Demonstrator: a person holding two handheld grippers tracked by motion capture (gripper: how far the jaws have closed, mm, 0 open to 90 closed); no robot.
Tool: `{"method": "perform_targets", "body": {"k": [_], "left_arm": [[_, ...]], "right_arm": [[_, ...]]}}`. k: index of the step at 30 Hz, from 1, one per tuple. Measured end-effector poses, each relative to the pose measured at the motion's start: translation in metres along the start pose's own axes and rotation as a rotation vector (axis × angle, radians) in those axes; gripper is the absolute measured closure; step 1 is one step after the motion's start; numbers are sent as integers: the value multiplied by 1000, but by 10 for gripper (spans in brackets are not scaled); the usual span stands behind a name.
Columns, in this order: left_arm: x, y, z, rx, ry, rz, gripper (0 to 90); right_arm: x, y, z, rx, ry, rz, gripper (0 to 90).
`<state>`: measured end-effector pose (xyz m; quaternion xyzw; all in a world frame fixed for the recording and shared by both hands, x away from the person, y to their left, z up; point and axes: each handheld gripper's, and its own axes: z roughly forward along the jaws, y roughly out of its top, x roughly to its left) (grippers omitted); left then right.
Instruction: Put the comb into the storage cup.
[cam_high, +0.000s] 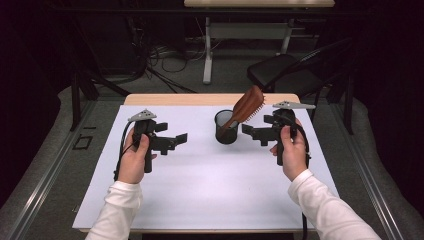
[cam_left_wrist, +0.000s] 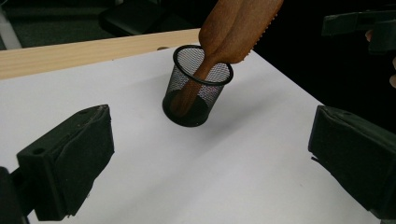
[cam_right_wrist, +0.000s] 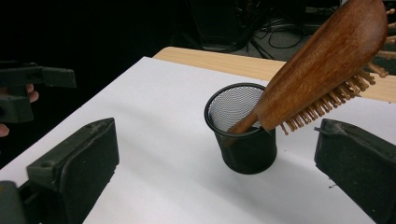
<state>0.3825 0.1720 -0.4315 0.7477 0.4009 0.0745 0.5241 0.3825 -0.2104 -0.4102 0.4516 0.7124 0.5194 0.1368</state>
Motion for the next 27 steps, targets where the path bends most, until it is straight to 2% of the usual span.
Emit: {"method": "perform_targets", "body": {"k": [6, 12, 21, 27], "left_arm": [[-2, 0, 0, 8, 3, 6, 3], [-4, -1, 1, 20, 2, 16, 3], [-5, -10, -5, 47, 16, 39, 3], [-3, -16, -12, 41, 9, 39, 3]], "right_arm": [[4, -11, -7, -5, 21, -16, 0], [9, -21, -12, 3, 21, -54, 0], [10, -35, -16, 8, 41, -48, 0], [7, -45, -25, 7, 41, -36, 0]]}}
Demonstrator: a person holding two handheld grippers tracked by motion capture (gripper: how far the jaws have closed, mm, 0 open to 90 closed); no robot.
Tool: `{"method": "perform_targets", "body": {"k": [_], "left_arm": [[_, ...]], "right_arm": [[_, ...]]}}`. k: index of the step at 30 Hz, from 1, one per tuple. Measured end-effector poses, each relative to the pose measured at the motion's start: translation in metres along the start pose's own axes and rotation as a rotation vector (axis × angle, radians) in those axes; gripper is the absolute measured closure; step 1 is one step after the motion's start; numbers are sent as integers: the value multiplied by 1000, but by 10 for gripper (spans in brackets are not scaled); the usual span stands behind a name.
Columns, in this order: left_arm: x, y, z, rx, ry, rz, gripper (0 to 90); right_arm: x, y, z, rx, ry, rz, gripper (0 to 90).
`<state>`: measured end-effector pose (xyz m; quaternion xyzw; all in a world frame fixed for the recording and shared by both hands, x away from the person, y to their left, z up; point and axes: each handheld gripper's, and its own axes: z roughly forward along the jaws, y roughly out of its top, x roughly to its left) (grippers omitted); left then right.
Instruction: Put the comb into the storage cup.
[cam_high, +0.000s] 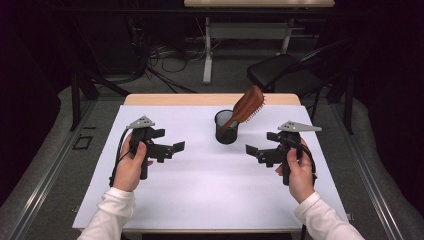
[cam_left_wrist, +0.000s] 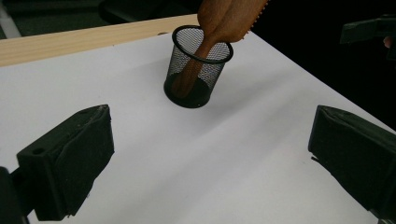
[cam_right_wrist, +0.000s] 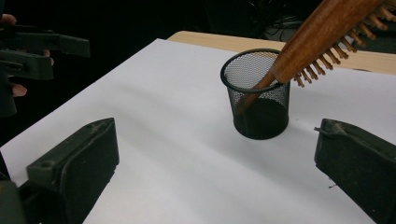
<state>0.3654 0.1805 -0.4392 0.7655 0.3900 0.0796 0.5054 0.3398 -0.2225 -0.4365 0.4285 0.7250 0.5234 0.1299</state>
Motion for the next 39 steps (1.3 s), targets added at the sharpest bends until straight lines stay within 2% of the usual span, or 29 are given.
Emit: {"method": "perform_targets", "body": {"k": [8, 16, 24, 28, 39], "left_arm": [[2, -13, -12, 10, 10, 7, 3], [4, -28, -24, 4, 30, -1, 3], [4, -44, -29, 6, 33, -8, 3], [4, -49, -32, -11, 29, -5, 3], [10, -64, -35, -42, 64, 11, 3]], "right_arm": [[-4, -13, -12, 3, -22, -9, 0], [-9, -30, -20, 0, -35, 4, 0], [-13, -48, -24, 5, -40, 17, 0], [-15, -55, -24, 5, -41, 21, 0], [-23, -73, -25, -4, -70, 39, 0]]}}
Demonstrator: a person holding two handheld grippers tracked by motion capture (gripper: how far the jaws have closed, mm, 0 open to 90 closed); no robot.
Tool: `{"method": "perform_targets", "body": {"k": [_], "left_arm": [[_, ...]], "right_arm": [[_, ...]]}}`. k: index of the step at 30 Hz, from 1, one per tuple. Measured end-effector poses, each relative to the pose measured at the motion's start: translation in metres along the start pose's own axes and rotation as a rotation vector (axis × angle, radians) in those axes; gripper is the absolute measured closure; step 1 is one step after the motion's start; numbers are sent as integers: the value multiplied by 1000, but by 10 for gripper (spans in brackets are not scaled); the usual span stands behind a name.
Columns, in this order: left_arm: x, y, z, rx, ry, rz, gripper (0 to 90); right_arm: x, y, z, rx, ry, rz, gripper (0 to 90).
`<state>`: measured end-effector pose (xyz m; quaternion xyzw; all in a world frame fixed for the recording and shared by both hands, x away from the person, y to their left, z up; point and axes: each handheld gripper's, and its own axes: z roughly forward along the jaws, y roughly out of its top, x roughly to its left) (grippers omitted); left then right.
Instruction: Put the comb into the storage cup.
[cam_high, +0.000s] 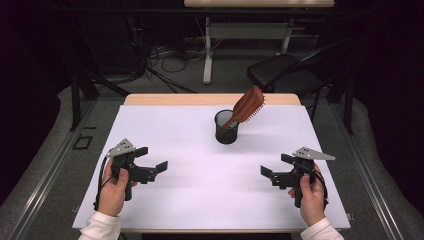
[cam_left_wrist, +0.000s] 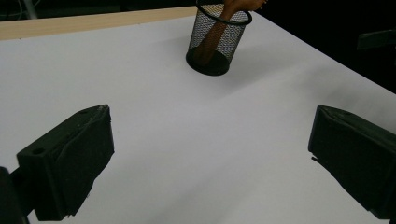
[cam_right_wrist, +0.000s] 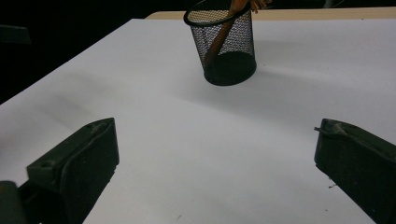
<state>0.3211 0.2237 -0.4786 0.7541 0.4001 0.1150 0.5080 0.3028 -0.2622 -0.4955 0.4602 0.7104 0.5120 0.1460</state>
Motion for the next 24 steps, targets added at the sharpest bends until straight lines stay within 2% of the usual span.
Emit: {"method": "perform_targets", "body": {"k": [13, 19, 24], "left_arm": [[6, -14, -2, -37, 12, -9, 3], [10, -18, -3, -41, 23, 1, 3], [14, -21, -2, -43, 29, -10, 3]], "right_arm": [[-10, -17, 5, -11, -15, 17, 0], [-15, -22, 5, -15, -31, 11, 0], [-17, -26, 4, -28, -36, 6, 0]]}}
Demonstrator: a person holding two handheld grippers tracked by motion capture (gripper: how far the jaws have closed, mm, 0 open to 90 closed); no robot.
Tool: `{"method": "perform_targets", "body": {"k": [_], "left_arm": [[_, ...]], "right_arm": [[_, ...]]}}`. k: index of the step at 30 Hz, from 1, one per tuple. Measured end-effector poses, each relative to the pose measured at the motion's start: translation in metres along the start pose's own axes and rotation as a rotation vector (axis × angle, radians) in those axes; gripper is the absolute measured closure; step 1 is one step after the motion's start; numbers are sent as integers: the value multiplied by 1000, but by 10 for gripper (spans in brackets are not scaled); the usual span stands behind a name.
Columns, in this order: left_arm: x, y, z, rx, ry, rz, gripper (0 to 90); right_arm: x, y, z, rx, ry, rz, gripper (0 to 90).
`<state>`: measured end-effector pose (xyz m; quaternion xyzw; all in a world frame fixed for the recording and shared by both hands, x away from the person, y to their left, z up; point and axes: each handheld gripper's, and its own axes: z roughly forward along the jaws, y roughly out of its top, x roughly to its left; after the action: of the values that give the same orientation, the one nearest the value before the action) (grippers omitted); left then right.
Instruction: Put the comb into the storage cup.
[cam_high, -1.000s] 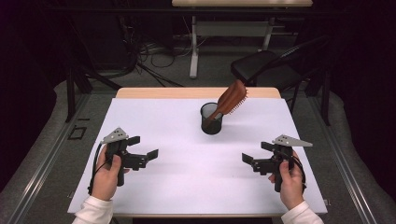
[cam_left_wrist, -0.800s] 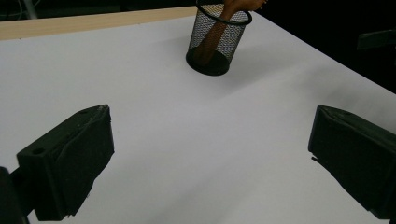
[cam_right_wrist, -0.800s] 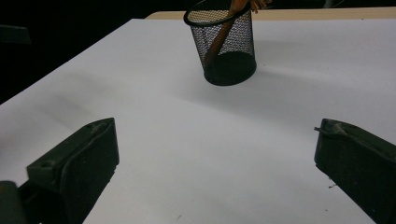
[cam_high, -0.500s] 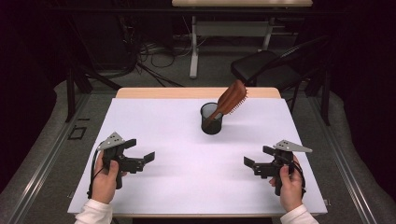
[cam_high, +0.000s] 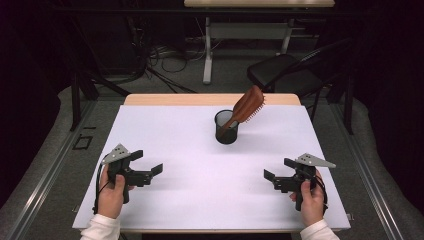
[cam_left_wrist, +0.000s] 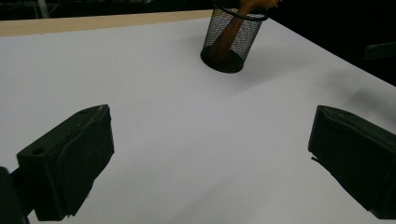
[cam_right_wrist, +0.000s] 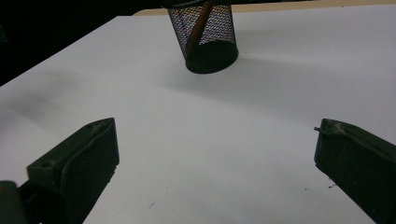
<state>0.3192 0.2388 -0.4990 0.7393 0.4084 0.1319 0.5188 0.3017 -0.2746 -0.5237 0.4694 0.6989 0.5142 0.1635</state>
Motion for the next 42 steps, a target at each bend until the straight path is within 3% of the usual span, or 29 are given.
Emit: {"method": "perform_targets", "body": {"k": [23, 42], "left_arm": [[3, -9, 7, 13, -2, 3, 3], [4, -11, 9, 21, -3, -1, 3]], "right_arm": [[-11, -12, 5, 7, -22, 42, 5], [-12, -14, 6, 9, -27, 46, 11]]}}
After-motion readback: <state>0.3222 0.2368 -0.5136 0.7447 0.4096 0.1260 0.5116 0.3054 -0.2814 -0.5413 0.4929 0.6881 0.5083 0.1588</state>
